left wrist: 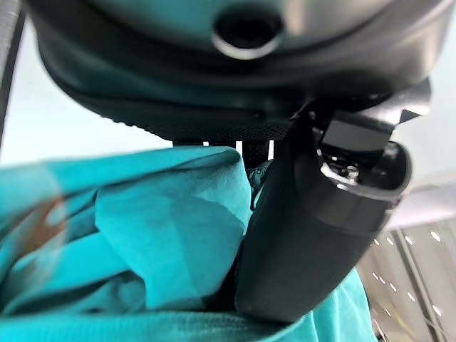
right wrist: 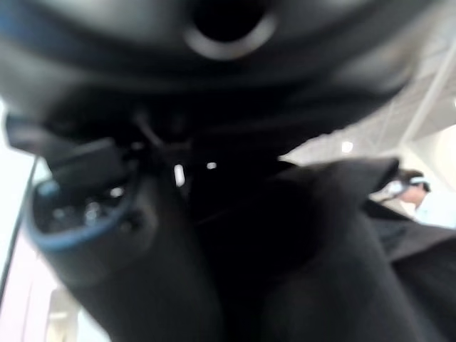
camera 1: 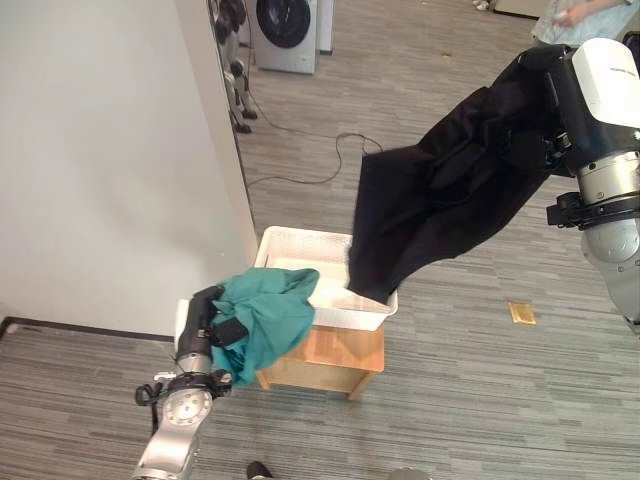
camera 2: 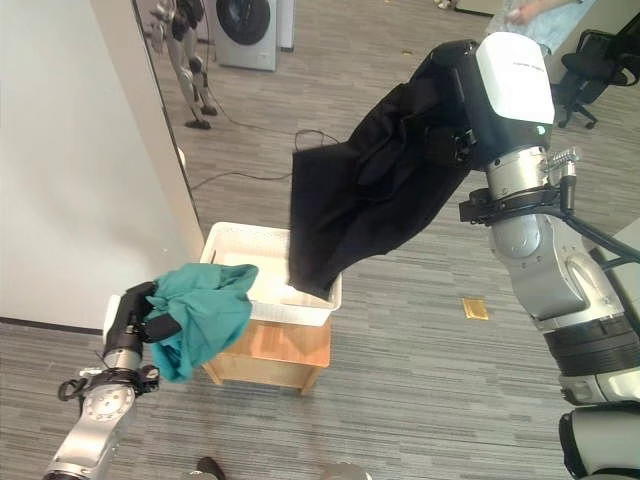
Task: Pick up bed clothes into laundry basket.
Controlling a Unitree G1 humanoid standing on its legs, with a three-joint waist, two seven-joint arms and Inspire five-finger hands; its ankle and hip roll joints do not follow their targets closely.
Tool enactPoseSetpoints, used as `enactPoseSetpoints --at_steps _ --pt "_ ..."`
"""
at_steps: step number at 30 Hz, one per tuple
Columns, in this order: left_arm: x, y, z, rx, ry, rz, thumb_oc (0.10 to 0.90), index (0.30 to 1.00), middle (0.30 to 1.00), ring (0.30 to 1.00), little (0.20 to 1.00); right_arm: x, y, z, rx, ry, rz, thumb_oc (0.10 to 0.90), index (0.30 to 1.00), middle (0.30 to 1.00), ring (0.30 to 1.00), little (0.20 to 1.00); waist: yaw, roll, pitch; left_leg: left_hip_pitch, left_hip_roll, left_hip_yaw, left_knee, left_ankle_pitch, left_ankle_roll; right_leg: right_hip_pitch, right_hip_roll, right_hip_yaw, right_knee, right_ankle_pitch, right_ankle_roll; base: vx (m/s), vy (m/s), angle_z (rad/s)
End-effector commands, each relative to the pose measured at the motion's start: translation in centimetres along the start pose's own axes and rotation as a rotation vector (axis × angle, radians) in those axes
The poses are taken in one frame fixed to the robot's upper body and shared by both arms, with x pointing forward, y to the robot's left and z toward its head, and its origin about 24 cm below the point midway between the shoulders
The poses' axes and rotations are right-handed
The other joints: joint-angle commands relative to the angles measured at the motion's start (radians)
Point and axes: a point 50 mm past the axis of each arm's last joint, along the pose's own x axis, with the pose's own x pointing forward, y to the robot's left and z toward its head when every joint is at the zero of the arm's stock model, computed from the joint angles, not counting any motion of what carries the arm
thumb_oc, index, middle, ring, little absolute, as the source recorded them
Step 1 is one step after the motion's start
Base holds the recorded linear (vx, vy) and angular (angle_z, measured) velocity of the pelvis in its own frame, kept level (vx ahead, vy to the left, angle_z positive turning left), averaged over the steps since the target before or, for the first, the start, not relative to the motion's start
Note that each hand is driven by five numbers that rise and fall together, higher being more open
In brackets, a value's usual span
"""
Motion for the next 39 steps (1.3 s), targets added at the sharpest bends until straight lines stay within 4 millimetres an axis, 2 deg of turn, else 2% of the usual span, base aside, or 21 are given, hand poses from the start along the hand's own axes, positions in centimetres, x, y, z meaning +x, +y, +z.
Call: enactPoseSetpoints --at_steps 1,2,3,4,6,11,16,28,31,35,37,39 --pt "-0.3 -0.9 3.9 -0.083 -0.23 -0.066 0.4 0.3 0.3 0.3 0.3 2.1 -4.8 -0.6 0.006 0.039 -0.244 0.4 0.3 0.3 0.3 0.3 0.017 -0.042 -0.073 -0.018 0.001 -0.076 -0.046 -0.166 -0.061 -0.011 0.039 0.039 -0.104 -0.087 -0.005 0.1 -0.097 0.72" --pt "-0.3 -0.9 3.9 -0.083 -0.23 -0.066 0.4 0.3 0.3 0.3 0.3 2.0 -4.8 -0.6 0.006 0.04 -0.244 0.4 0.3 0.3 0.3 0.3 0.016 -0.042 -0.072 -0.017 0.001 -0.077 -0.046 -0.166 -0.061 -0.008 0.039 0.037 -0.107 -0.086 -0.005 0.04 -0.089 0.9" --pt "-0.3 -0.6 3.4 -0.086 -0.206 -0.052 0.4 0.3 0.3 0.3 0.3 2.1 -4.4 -0.2 0.014 0.026 -0.229 0.4 0.3 0.3 0.3 0.3 0.034 -0.049 -0.075 -0.015 0.004 -0.067 -0.046 -0.155 -0.064 0.013 0.024 -0.002 -0.135 -0.065 -0.001 0.06 -0.102 0.62" --pt "-0.7 -0.8 2.8 -0.095 -0.179 -0.059 0.4 0.3 0.3 0.3 0.3 2.1 -4.2 -0.4 0.014 0.036 -0.221 0.4 0.3 0.3 0.3 0.3 0.05 -0.059 -0.085 -0.015 0.008 -0.068 -0.046 -0.139 -0.07 0.04 0.032 -0.019 -0.164 -0.053 -0.004 0.09 -0.133 0.27" --pt "-1.2 -0.7 2.0 -0.107 -0.147 -0.056 0.4 0.3 0.3 0.3 0.3 2.2 -3.9 -0.1 0.02 0.021 -0.201 0.4 0.3 0.3 0.3 0.3 0.069 -0.061 -0.104 -0.019 0.011 -0.069 -0.046 -0.115 -0.073 0.079 0.046 -0.046 -0.212 -0.032 -0.006 0.1 -0.093 -0.13" --pt "-2.0 -1.3 0.7 -0.112 -0.086 -0.09 0.4 0.3 0.3 0.3 0.3 2.2 -2.4 0.1 0.026 0.014 -0.107 0.4 0.3 0.3 0.3 0.3 0.107 -0.062 -0.121 -0.013 0.02 -0.101 -0.046 -0.107 -0.086 0.136 0.067 -0.084 -0.242 -0.037 -0.005 0.09 -0.054 0.09" --pt "-2.2 -1.4 0.0 -0.119 -0.052 -0.094 0.4 0.3 0.3 0.3 0.3 2.8 -3.2 0.2 0.016 0.011 -0.132 0.4 0.3 0.3 0.3 0.3 0.133 -0.064 -0.122 -0.018 0.034 -0.115 -0.046 -0.095 -0.093 0.145 0.079 -0.094 -0.243 -0.043 -0.008 0.04 -0.034 0.14" --pt "-3.1 -1.0 -1.8 -0.113 0.03 -0.084 0.4 0.3 0.3 0.3 0.3 3.2 -5.8 -0.2 -0.047 0.033 -0.242 0.4 0.3 0.3 0.3 0.3 0.154 -0.058 -0.123 -0.025 0.037 -0.129 -0.046 -0.094 -0.096 0.153 0.083 -0.11 -0.243 -0.053 -0.011 0.02 -0.014 0.06" --pt "-3.0 -1.1 -1.8 -0.112 0.033 -0.091 0.4 0.3 0.3 0.3 0.3 3.3 -5.4 -0.8 -0.088 0.065 -0.219 0.4 0.3 0.3 0.3 0.3 0.158 -0.056 -0.121 -0.026 0.036 -0.13 -0.046 -0.094 -0.097 0.155 0.082 -0.111 -0.243 -0.054 -0.012 0.0 0.0 0.0" --pt "-2.9 -1.5 -1.5 -0.119 0.022 -0.106 0.4 0.3 0.3 0.3 0.3 3.2 -4.0 -1.6 -0.085 0.105 -0.166 0.4 0.3 0.3 0.3 0.3 0.163 -0.055 -0.117 -0.026 0.036 -0.131 -0.046 -0.095 -0.096 0.159 0.082 -0.116 -0.243 -0.053 -0.013 0.0 0.0 0.0" --pt "-2.9 -1.6 -1.4 -0.124 0.018 -0.114 0.4 0.3 0.3 0.3 0.3 2.9 -2.6 -2.1 -0.064 0.132 -0.116 0.4 0.3 0.3 0.3 0.3 0.169 -0.057 -0.11 -0.027 0.036 -0.134 -0.046 -0.095 -0.096 0.161 0.081 -0.117 -0.243 -0.053 -0.012 0.0 0.0 0.0" --pt "-2.9 -1.7 -1.4 -0.125 0.019 -0.116 0.4 0.3 0.3 0.3 0.3 2.8 -2.3 -2.1 -0.059 0.131 -0.104 0.4 0.3 0.3 0.3 0.3 0.17 -0.057 -0.108 -0.027 0.036 -0.135 -0.046 -0.095 -0.096 0.161 0.081 -0.118 -0.243 -0.053 -0.012 0.0 0.0 0.0"
